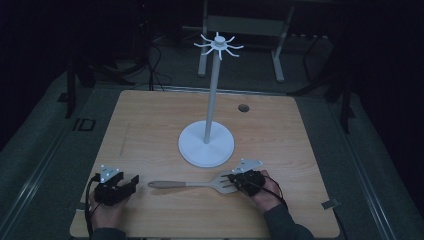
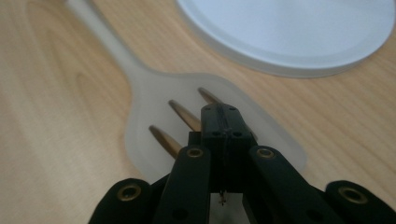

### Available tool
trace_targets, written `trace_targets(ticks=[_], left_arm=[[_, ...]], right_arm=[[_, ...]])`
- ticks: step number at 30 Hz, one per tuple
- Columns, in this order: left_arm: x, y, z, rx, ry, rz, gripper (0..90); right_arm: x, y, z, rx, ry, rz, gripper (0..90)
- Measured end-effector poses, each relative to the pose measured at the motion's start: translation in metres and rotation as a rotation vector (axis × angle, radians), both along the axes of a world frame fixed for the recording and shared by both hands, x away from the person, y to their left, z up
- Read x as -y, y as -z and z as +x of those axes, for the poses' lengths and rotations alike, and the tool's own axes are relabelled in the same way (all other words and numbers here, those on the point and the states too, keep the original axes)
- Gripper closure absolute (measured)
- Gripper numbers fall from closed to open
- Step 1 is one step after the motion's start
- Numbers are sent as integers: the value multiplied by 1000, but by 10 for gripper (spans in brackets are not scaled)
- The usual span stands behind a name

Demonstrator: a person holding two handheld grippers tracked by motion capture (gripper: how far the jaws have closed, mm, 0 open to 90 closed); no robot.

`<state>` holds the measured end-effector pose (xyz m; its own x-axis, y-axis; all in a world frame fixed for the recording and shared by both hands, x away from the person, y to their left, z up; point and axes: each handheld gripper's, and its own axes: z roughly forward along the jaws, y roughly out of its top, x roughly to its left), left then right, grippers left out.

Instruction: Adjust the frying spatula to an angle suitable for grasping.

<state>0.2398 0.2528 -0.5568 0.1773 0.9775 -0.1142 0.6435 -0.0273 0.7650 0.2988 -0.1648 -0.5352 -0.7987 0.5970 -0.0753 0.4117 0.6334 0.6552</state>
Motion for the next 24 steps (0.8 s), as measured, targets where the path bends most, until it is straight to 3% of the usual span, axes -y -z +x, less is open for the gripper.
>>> trace_targets(ticks=[11, 24], left_arm=[[0, 0, 0, -1, 2, 1, 391], [-1, 0, 0, 1, 3, 0, 391]], right_arm=[[-11, -10, -12, -6, -64, -18, 900], [-43, -23, 10, 6, -139, -34, 849]])
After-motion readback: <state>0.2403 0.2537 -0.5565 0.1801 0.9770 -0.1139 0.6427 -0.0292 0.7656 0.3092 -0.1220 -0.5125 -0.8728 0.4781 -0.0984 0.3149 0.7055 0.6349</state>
